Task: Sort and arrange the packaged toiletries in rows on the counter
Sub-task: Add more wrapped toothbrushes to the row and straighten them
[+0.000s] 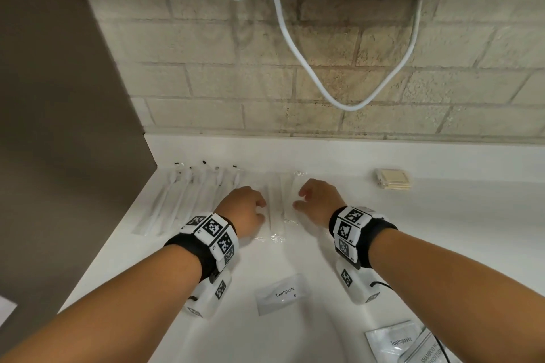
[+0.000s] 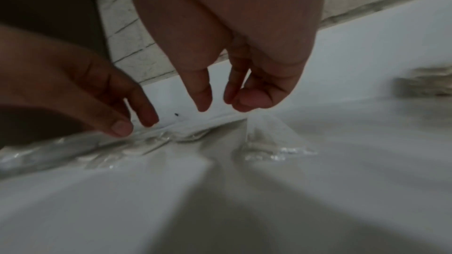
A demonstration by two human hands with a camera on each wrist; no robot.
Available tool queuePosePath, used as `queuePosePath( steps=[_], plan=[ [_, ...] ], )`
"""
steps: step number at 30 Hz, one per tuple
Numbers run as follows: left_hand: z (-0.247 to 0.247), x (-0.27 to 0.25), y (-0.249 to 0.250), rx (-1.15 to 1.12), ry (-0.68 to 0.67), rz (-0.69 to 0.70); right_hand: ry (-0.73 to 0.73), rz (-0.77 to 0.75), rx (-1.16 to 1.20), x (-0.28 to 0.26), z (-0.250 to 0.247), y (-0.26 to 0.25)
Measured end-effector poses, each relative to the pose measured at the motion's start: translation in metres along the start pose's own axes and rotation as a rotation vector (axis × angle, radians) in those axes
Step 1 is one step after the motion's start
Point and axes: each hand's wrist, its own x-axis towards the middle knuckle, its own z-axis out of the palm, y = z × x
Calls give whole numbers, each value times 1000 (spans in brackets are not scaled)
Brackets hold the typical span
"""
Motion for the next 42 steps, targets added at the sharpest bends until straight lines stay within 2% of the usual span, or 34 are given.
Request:
queuePosePath(
  steps=[4,7,10,18,23,36,42],
  plan=[
    [-5,-4,-6,99,-69,-24,-209,-267,-229,-5,10,-12],
    [-6,-7,-8,130,-71,-44,-235,-359,-490,-3,17,-21],
    [-5,-5,-10,142,-25,-54,-212,-356,-520,1,21,-26],
    [-7,-1,-13,118,-17,-60,-172,-286,-459,6,22,-28],
    [-8,-2,-9,170,-70,-33,-237,-308,-560,5,20,-25],
    [-17,-7,1,195,-72,-36,-231,-312,-548,4,24,-25],
    [-16,-4,0,100,17,-8,-162,-281,-466,2,16,-18]
  ],
)
